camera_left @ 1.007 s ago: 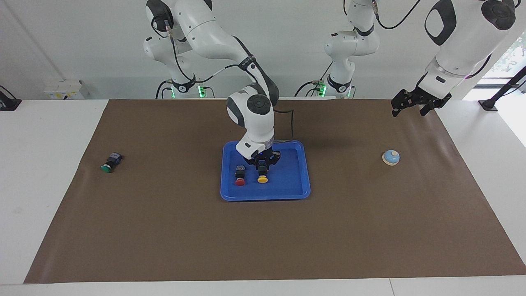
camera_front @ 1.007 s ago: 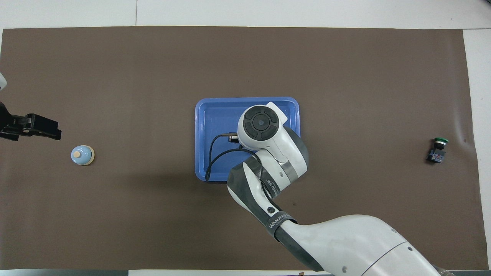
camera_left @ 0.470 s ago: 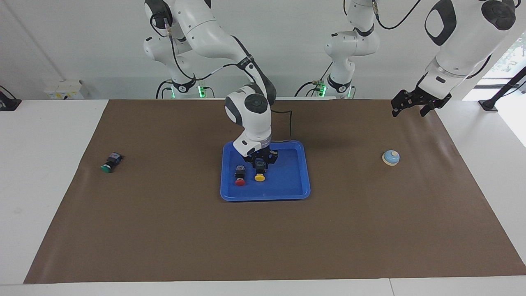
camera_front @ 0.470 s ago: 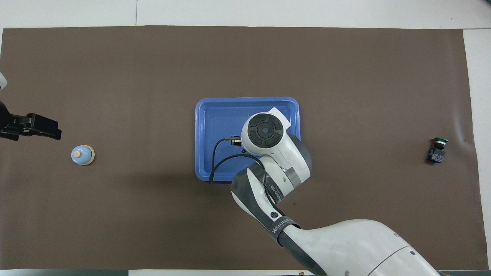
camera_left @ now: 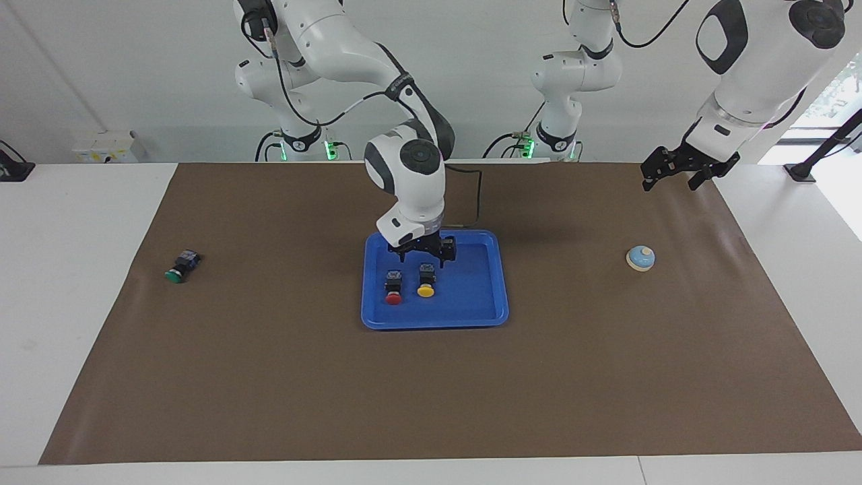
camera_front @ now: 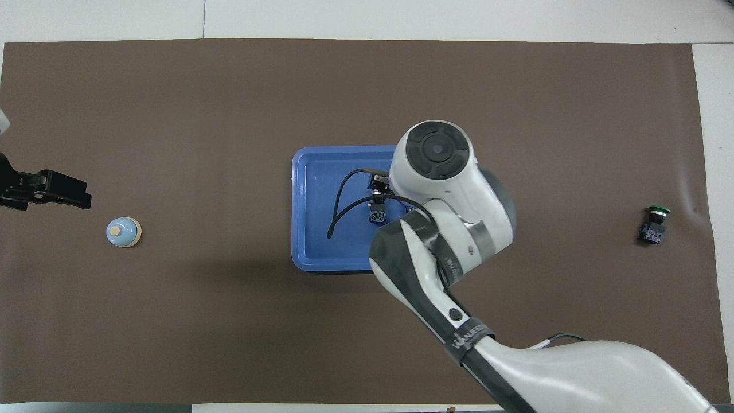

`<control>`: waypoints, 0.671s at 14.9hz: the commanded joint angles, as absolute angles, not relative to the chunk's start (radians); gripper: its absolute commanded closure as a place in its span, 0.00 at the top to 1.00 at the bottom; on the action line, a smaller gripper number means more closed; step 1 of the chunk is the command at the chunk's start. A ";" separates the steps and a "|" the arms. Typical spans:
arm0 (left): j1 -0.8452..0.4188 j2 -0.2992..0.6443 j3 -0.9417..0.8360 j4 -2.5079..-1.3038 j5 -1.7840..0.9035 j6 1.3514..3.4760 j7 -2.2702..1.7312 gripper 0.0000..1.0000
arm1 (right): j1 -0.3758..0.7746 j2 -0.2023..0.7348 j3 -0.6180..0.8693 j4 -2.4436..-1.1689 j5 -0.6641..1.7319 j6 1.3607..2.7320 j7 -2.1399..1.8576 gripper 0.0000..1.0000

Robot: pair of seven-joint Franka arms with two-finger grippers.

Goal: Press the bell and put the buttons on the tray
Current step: 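Carry the yellow button into the tray beside the red one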

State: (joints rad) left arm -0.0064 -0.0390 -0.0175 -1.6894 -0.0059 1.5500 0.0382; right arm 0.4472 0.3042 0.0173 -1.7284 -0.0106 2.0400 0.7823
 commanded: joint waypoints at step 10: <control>-0.008 -0.066 -0.017 -1.692 0.009 1.534 0.026 1.00 | -0.101 0.143 0.028 -1.903 -0.052 1.985 0.145 1.00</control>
